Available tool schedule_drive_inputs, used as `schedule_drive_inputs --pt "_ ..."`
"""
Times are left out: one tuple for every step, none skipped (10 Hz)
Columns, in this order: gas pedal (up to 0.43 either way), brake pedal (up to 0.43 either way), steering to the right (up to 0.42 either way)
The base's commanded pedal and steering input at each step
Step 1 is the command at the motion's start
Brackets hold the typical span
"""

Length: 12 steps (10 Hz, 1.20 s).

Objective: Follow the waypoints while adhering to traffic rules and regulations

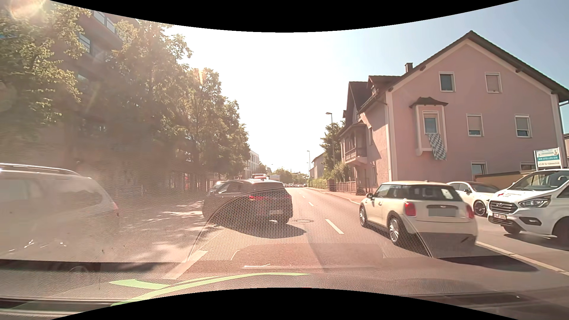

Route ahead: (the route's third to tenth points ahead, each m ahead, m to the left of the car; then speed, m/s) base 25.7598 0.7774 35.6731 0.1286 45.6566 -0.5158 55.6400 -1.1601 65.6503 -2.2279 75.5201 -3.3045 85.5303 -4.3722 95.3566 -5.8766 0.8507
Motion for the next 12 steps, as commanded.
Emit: schedule_drive_inputs --pt "0.157 0.0 0.002" --pt "0.169 0.0 0.002" --pt "0.189 0.0 0.002" --pt "0.22 0.0 0.002" --pt "0.228 0.0 0.002" --pt "0.24 0.0 0.002" --pt "0.248 0.0 0.002" --pt "0.26 0.0 0.002" --pt "0.268 0.0 0.003" --pt "0.268 0.0 0.003" --pt "0.268 0.0 0.004" --pt "0.268 0.0 0.004"
